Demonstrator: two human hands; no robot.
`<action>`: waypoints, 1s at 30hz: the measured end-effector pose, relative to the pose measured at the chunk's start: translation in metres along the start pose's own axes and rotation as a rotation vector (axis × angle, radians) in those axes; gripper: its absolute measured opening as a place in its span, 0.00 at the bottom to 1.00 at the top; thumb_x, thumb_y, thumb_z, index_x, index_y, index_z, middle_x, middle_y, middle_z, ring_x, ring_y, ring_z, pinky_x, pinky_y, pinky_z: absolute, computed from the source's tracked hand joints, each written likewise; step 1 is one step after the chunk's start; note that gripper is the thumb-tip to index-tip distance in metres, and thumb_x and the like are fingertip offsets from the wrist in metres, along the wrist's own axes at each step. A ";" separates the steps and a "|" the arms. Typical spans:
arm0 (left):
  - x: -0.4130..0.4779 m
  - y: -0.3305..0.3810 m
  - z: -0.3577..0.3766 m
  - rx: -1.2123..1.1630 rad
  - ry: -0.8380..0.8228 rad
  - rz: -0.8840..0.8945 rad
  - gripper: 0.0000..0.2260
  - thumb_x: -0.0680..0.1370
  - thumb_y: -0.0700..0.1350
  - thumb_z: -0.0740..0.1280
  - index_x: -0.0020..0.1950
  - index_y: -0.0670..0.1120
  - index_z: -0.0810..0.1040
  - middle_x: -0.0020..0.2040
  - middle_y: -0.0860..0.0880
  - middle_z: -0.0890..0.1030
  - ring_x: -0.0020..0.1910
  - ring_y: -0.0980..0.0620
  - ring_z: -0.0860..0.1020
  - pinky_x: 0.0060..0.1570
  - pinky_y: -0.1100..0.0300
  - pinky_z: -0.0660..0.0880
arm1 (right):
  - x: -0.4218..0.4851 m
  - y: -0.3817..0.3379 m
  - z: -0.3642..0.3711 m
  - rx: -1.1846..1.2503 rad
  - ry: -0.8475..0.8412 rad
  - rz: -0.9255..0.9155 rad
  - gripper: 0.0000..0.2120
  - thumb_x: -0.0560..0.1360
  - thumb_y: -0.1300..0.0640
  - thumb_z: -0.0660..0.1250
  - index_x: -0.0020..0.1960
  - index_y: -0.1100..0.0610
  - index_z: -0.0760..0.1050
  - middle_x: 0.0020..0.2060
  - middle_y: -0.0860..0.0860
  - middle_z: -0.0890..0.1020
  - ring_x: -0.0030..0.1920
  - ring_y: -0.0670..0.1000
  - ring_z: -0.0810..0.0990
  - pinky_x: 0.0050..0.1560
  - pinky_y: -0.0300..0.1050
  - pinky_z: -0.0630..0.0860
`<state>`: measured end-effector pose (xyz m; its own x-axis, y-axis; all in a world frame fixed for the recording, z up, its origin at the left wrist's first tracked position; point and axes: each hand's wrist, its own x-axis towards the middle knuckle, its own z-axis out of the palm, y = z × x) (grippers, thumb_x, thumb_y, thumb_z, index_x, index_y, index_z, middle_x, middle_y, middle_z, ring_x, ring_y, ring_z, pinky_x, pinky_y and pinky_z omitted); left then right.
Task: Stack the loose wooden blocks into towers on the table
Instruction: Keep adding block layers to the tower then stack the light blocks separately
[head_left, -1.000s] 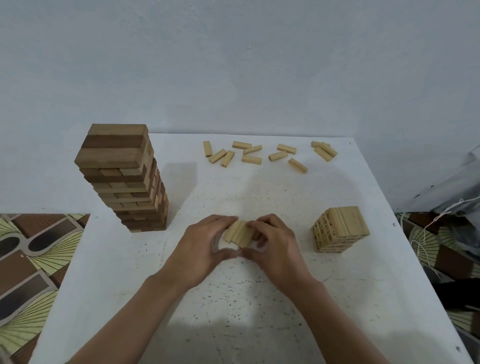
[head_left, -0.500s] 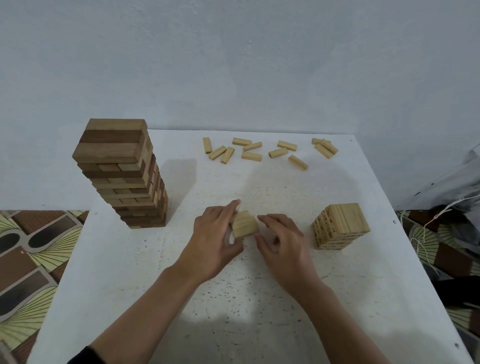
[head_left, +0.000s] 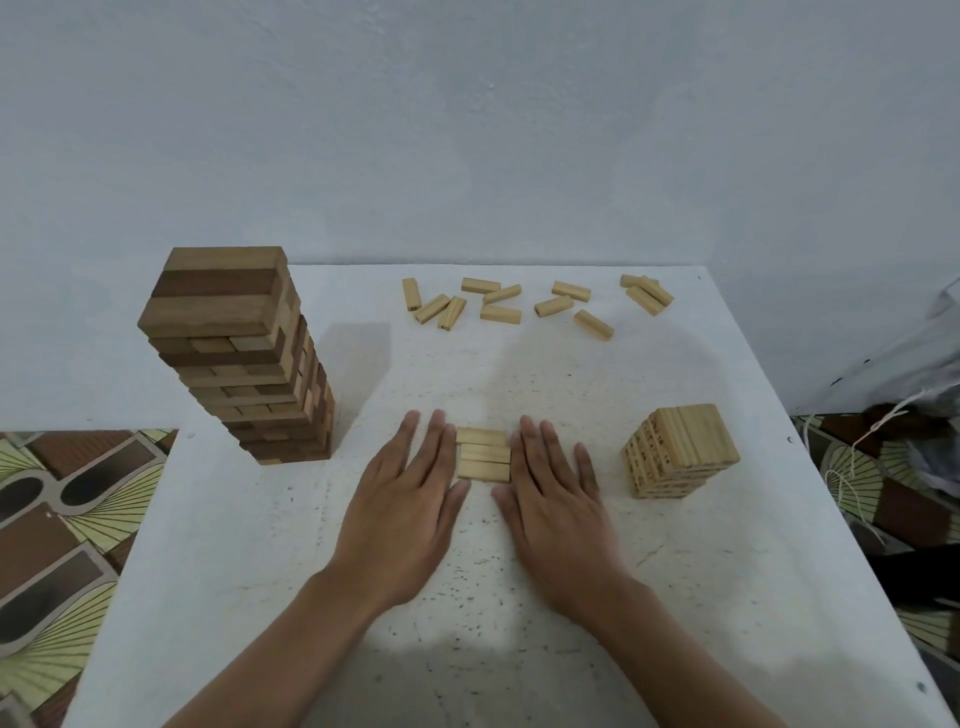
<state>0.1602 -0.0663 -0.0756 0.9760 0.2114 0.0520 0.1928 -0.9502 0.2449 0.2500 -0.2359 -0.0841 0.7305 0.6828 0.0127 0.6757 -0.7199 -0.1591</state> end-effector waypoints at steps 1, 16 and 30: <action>0.001 0.003 0.002 0.004 0.014 -0.003 0.28 0.86 0.59 0.40 0.83 0.47 0.48 0.83 0.50 0.47 0.82 0.50 0.40 0.79 0.56 0.45 | 0.000 -0.001 0.002 -0.021 0.017 0.015 0.30 0.85 0.44 0.39 0.81 0.60 0.51 0.81 0.54 0.52 0.81 0.52 0.46 0.75 0.57 0.47; 0.003 0.007 0.007 0.016 0.012 -0.054 0.26 0.86 0.57 0.43 0.82 0.48 0.54 0.82 0.53 0.55 0.82 0.51 0.46 0.80 0.52 0.52 | 0.005 0.000 0.002 0.018 0.058 0.028 0.27 0.85 0.45 0.44 0.80 0.56 0.60 0.79 0.48 0.61 0.80 0.53 0.55 0.75 0.54 0.49; 0.026 -0.013 -0.035 -0.151 -0.098 0.043 0.38 0.77 0.69 0.59 0.82 0.54 0.54 0.74 0.53 0.67 0.74 0.51 0.62 0.68 0.49 0.64 | 0.023 0.005 -0.065 0.262 -0.117 0.002 0.38 0.78 0.37 0.63 0.81 0.50 0.52 0.72 0.49 0.65 0.72 0.51 0.60 0.73 0.49 0.60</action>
<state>0.1797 -0.0409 -0.0434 0.9897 0.1409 -0.0269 0.1402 -0.9111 0.3876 0.2766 -0.2317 -0.0202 0.7052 0.7020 -0.0993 0.6143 -0.6749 -0.4088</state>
